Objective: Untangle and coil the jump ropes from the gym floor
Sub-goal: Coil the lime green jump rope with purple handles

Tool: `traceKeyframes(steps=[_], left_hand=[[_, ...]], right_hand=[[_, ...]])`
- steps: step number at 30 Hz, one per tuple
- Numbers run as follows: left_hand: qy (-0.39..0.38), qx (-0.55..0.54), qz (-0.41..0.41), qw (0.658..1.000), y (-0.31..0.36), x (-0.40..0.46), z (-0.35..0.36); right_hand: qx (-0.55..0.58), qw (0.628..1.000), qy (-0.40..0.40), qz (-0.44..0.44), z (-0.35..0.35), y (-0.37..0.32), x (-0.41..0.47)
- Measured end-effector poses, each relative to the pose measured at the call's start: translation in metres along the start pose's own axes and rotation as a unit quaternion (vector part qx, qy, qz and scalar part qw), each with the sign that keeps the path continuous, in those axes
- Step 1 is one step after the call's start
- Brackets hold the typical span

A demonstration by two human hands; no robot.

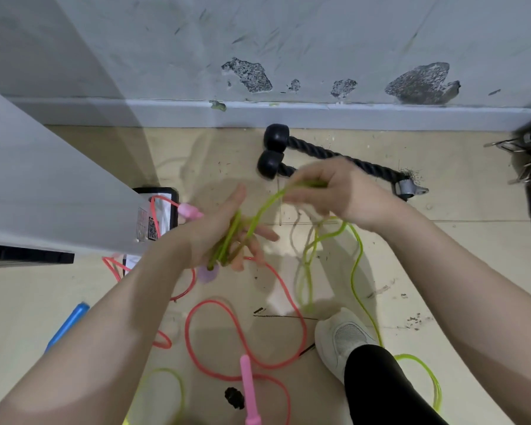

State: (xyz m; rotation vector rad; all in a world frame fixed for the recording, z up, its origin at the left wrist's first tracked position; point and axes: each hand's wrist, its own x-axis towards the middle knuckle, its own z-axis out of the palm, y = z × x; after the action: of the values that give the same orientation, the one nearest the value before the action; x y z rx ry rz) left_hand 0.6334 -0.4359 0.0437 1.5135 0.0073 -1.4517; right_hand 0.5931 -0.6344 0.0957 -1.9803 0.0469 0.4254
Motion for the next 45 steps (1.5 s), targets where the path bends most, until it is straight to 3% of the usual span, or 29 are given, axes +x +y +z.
traceKeyframes(steps=[1, 3, 6, 8, 11, 14, 16, 18, 20, 21, 23, 25, 27, 29, 30, 31, 32, 34, 36, 38, 41, 45], left_hand=[[-0.07, 0.003, 0.008, 0.998, 0.007, -0.002, 0.005], [-0.205, 0.007, 0.059, 0.977, 0.022, -0.007, 0.012], [-0.352, -0.058, 0.172, 0.918, 0.035, -0.011, 0.013], [-0.357, -0.127, 0.241, 0.893, 0.034, -0.011, 0.009], [-0.141, -0.212, 0.266, 0.93, 0.028, -0.005, 0.004], [0.117, -0.319, 0.228, 0.912, 0.015, 0.01, -0.001], [0.264, -0.259, 0.189, 0.909, -0.003, 0.02, -0.01], [0.315, -0.155, 0.143, 0.925, -0.021, 0.023, -0.019], [0.281, -0.067, 0.106, 0.951, -0.026, 0.02, -0.021], [0.247, -0.025, 0.078, 0.965, -0.023, 0.018, -0.018], [0.155, 0.012, 0.028, 0.987, -0.007, 0.009, -0.006], [0.023, -0.022, 0.002, 0.999, 0.008, 0.001, 0.003], [-0.131, -0.09, 0.008, 0.987, 0.02, -0.006, 0.006], [-0.27, -0.187, 0.079, 0.941, 0.025, -0.009, 0.004], [-0.295, -0.239, 0.126, 0.917, 0.027, -0.008, 0.002], [-0.278, -0.286, 0.162, 0.903, 0.029, -0.007, 0.002], [-0.213, -0.315, 0.19, 0.905, 0.03, -0.004, 0.003], [-0.005, -0.352, 0.23, 0.907, 0.029, 0.001, 0.001], [0.145, -0.41, 0.231, 0.87, 0.023, 0.005, -0.008], [0.238, -0.422, 0.211, 0.849, 0.013, 0.007, -0.019], [0.262, -0.299, 0.154, 0.905, -0.004, 0.008, -0.019], [0.211, -0.09, 0.133, 0.964, -0.004, 0.012, 0.004]], right_hand=[[0.029, 0.997, 0.077, -0.003, -0.003, 0.004, 0.005], [0.074, 0.985, 0.154, 0.01, -0.001, 0.015, 0.011], [0.072, 0.99, 0.108, 0.05, 0.022, 0.032, 0.012], [0.068, 0.994, 0.034, 0.078, 0.039, 0.04, 0.007], [0.084, 0.981, -0.098, 0.147, 0.057, 0.045, -0.002], [0.043, 0.932, -0.261, 0.247, 0.062, 0.037, -0.01], [0.025, 0.898, -0.354, 0.258, 0.054, 0.024, -0.014], [0.066, 0.89, -0.402, 0.206, 0.04, 0.007, -0.015], [0.105, 0.916, -0.369, 0.119, 0.027, -0.006, -0.012], [0.116, 0.938, -0.314, 0.088, 0.022, -0.01, -0.008], [0.134, 0.979, -0.143, 0.05, 0.012, -0.012, 0.001], [0.15, 0.988, 0.033, 0.031, 0.005, -0.007, 0.012], [0.132, 0.983, 0.128, 0.021, 0.007, 0.006, 0.019], [0.07, 0.988, 0.136, 0.027, 0.019, 0.021, 0.022], [0.044, 0.992, 0.109, 0.038, 0.028, 0.027, 0.022], [0.027, 0.996, 0.066, 0.056, 0.037, 0.032, 0.02], [0.016, 0.997, 0.014, 0.081, 0.045, 0.035, 0.016], [0.002, 0.987, -0.103, 0.123, 0.059, 0.038, 0.007], [-0.013, 0.962, -0.227, 0.153, 0.064, 0.039, -0.005], [-0.023, 0.937, -0.309, 0.159, 0.062, 0.034, -0.015], [-0.082, 0.95, -0.297, 0.058, 0.049, 0.011, -0.013], [-0.035, 0.992, -0.121, -0.032, 0.026, -0.011, 0.008]])
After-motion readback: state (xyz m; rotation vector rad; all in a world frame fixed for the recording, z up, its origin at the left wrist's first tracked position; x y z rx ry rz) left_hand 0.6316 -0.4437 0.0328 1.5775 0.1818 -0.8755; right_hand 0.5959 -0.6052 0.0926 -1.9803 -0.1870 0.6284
